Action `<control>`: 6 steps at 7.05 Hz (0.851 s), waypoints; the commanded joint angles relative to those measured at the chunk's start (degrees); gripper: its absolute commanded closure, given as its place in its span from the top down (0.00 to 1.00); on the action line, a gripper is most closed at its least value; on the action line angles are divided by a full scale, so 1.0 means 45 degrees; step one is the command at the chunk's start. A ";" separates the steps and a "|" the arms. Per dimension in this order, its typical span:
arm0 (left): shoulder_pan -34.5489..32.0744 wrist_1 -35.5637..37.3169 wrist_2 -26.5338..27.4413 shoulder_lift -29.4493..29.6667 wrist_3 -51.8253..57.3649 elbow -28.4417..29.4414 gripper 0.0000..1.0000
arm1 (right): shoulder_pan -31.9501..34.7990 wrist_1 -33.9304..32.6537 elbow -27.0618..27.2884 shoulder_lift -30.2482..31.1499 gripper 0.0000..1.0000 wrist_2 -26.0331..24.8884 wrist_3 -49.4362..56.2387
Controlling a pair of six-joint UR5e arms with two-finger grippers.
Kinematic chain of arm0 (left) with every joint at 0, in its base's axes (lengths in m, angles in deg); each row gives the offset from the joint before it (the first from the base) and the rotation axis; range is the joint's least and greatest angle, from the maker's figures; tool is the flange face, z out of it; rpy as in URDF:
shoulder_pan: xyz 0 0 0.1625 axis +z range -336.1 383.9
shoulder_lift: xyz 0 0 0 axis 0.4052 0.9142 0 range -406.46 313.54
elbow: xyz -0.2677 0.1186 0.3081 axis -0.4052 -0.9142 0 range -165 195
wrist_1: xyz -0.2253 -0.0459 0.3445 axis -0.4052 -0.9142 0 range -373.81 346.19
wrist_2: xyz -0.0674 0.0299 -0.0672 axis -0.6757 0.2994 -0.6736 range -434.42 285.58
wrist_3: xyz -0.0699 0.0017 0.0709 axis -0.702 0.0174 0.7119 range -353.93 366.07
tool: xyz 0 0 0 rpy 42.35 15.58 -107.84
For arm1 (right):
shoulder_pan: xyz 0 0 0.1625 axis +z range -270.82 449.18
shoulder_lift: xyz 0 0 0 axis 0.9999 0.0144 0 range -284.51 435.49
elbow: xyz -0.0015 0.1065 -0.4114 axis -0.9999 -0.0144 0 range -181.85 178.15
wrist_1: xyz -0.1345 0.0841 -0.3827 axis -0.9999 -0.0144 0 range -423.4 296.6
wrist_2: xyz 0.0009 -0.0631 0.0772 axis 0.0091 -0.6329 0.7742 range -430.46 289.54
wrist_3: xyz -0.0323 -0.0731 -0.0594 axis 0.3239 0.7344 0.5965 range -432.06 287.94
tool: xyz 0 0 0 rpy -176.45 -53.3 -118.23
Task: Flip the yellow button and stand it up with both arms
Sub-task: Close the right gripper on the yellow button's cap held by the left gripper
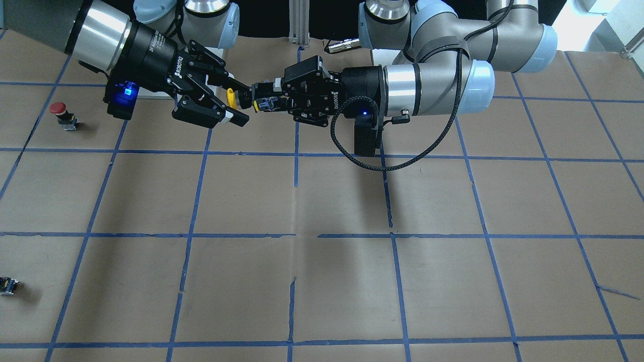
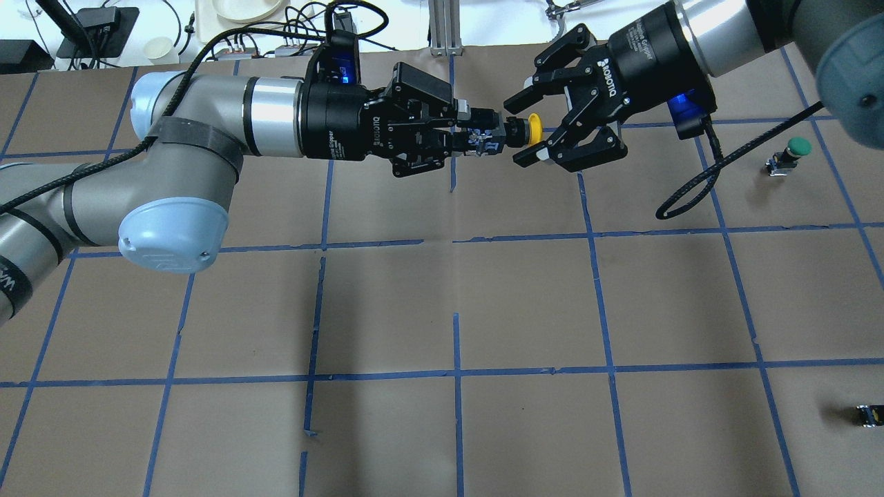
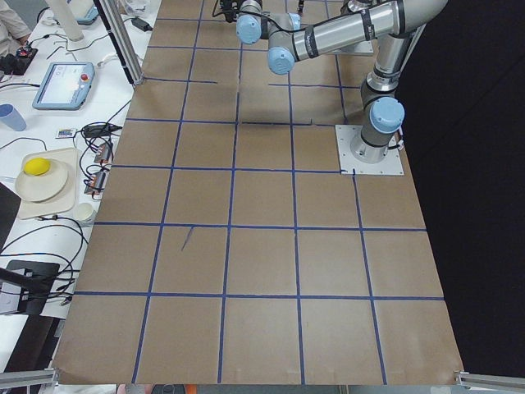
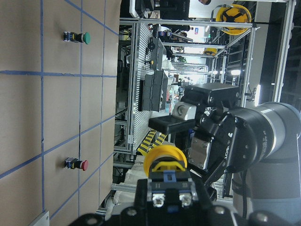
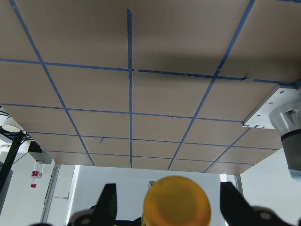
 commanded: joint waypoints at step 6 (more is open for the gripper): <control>-0.0019 -0.0014 0.0084 0.0001 -0.0023 -0.0019 0.11 | -0.0031 0.0002 -0.0068 0.0031 0.06 0.0057 0.0018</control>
